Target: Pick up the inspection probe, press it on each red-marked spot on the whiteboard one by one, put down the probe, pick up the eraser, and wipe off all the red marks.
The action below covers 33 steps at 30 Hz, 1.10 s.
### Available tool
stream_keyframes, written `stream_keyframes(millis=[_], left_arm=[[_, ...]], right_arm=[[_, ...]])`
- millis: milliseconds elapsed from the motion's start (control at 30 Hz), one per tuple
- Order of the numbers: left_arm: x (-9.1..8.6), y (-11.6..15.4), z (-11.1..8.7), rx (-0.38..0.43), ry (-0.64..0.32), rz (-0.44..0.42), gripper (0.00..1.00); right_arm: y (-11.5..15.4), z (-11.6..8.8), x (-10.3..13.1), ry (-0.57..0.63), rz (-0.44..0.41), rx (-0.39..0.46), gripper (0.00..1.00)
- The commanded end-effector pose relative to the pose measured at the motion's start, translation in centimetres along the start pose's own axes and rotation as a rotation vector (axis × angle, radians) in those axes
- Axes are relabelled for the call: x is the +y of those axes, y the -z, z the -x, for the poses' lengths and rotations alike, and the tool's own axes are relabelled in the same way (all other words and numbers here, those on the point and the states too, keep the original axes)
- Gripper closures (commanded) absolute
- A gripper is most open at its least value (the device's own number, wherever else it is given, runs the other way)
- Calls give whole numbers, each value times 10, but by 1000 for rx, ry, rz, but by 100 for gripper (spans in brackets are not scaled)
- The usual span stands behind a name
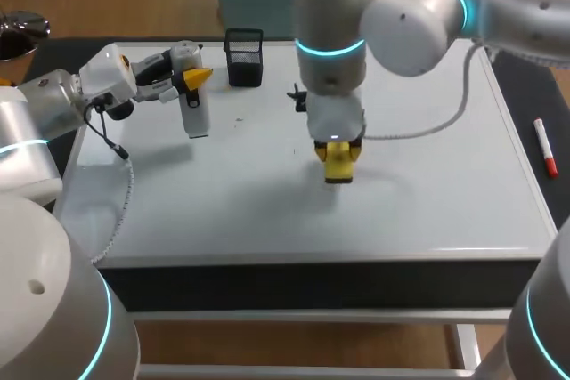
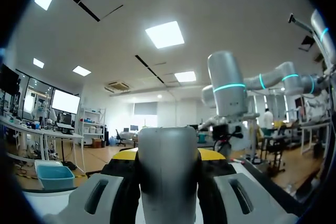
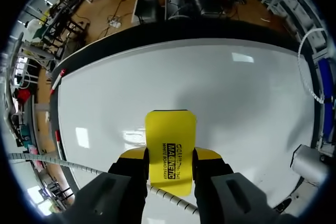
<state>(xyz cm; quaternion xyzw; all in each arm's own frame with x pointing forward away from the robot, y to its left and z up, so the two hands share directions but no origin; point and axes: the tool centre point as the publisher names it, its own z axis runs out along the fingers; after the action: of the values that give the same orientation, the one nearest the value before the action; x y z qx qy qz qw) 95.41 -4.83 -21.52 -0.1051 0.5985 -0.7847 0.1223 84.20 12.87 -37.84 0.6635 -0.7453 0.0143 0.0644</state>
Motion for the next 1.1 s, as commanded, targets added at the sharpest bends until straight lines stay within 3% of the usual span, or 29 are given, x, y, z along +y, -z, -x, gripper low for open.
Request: stream_keyframes(millis=[33, 400, 1100], left_arm=[[0, 0, 1, 1, 0, -2, 100], [0, 0, 1, 1, 0, -2, 100], [0, 0, 1, 1, 0, -2, 100]], right_arm=[[-3, 8, 9, -3, -11, -3, 100], [-20, 24, 27, 30, -27, -43, 100], [-28, 29, 25, 81, -61, -48, 100]])
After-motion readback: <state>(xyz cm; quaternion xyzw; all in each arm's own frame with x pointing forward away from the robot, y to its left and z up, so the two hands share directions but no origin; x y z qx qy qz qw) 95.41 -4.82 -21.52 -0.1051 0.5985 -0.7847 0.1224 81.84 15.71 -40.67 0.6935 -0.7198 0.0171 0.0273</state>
